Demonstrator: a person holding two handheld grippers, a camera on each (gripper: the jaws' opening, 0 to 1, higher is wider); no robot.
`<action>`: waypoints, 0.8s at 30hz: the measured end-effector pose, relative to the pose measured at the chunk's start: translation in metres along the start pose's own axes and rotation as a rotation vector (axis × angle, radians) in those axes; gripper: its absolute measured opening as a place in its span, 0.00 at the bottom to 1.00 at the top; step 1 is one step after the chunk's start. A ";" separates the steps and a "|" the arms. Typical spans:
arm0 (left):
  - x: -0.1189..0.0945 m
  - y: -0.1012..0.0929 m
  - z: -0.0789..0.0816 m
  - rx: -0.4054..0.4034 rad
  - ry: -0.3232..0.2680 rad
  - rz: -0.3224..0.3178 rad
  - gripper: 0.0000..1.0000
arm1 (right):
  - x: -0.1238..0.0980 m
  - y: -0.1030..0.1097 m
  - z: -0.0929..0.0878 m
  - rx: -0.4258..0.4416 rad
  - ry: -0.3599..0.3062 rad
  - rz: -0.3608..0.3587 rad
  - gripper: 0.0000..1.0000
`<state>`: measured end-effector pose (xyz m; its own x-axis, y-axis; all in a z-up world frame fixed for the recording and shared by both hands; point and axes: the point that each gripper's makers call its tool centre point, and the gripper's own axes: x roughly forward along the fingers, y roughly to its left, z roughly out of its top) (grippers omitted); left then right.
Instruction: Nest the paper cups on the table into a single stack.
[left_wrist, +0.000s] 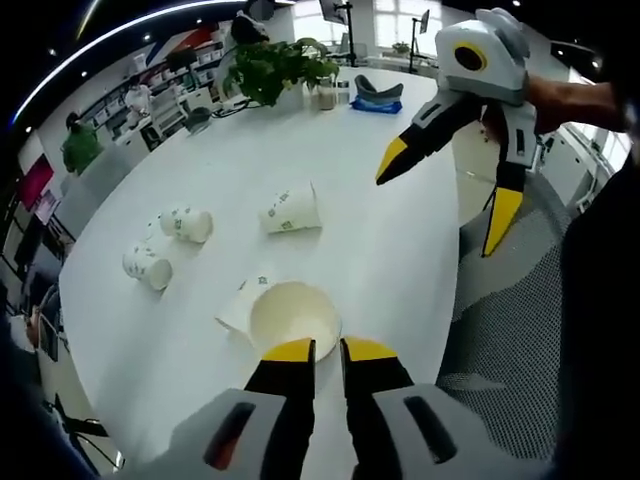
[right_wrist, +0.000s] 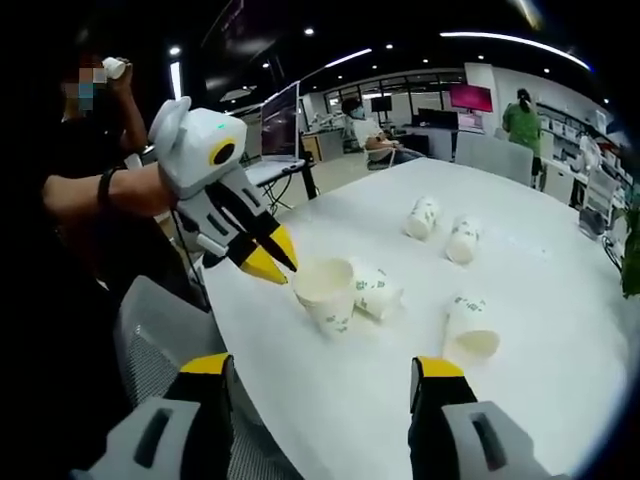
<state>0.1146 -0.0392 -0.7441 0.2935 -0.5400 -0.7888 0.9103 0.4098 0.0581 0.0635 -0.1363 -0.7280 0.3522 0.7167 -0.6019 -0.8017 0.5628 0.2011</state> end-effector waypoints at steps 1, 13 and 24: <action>-0.001 0.001 -0.001 -0.008 -0.008 0.004 0.10 | 0.001 0.000 0.000 0.001 0.001 -0.003 0.72; -0.018 0.013 -0.011 -0.223 -0.162 0.058 0.33 | 0.006 -0.008 -0.006 0.040 0.004 -0.028 0.72; -0.048 0.032 -0.037 -0.414 -0.301 0.143 0.60 | 0.010 -0.040 -0.005 0.102 -0.043 -0.145 0.70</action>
<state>0.1189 0.0267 -0.7268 0.5323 -0.6196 -0.5768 0.6817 0.7178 -0.1419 0.0966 -0.1534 -0.7464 0.4824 0.6408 -0.5973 -0.6890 0.6986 0.1930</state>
